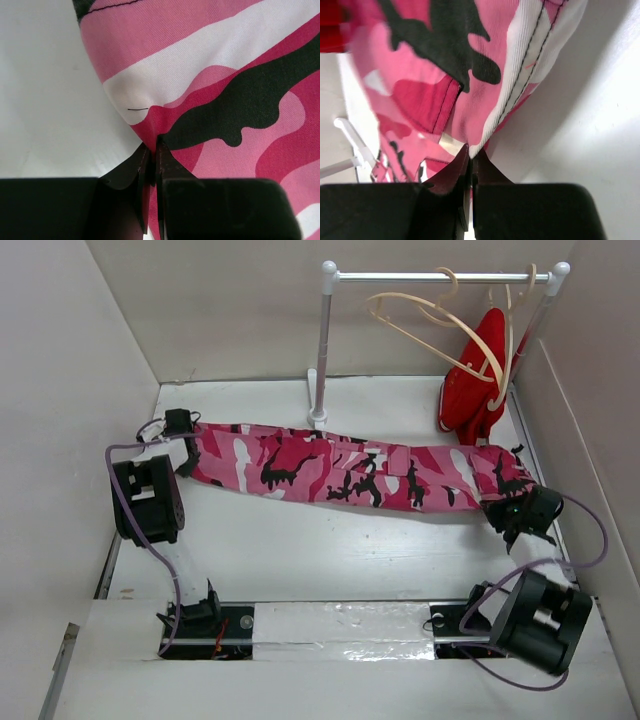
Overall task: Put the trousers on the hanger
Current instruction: Fold the trousers at the center of the board.
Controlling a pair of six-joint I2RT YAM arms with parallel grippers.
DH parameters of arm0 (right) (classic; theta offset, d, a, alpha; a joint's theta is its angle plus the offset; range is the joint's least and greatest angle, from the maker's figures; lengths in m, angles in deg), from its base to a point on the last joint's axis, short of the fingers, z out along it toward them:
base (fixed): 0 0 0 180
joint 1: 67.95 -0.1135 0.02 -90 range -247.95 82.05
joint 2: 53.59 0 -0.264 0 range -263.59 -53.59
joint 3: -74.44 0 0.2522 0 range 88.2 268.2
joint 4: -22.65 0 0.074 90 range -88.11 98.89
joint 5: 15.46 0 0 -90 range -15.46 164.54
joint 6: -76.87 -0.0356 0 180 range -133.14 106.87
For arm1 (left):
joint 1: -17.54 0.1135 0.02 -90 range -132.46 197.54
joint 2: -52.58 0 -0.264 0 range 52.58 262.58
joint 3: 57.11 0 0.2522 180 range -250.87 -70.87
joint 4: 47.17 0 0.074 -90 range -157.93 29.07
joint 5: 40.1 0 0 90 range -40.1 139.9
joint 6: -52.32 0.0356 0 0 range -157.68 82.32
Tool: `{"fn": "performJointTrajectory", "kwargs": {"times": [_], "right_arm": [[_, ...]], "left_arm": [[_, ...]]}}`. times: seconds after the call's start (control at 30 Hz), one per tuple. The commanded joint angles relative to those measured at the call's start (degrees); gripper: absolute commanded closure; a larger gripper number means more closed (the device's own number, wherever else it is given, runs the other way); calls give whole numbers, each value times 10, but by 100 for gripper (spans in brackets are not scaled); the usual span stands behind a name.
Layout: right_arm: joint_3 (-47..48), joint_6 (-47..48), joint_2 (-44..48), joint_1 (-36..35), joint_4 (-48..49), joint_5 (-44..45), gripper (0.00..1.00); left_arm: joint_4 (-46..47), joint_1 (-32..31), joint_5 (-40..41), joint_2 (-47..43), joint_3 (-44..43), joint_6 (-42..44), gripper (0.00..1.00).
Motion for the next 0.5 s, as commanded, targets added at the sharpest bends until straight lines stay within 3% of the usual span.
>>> {"fn": "performJointTrajectory", "kwargs": {"times": [0.0,0.23,0.3,0.33,0.37,0.43,0.47], "right_arm": [[-17,22,95,14,-16,43,97],[-36,42,263,28,-161,20,94],[-55,31,312,28,-170,-5,85],[-58,30,324,28,-175,-6,75],[-57,23,333,28,-177,4,45],[-34,24,327,28,-192,17,12],[-34,25,317,28,-195,33,5]], "left_arm": [[-75,12,115,-50,28,1,100],[-121,30,133,-192,123,-25,100],[-125,30,151,-246,158,-38,100],[-121,38,141,-262,164,-34,97],[-117,38,127,-273,166,-29,67],[-114,38,84,-308,155,-4,37],[-114,38,84,-308,153,-4,33]]}}
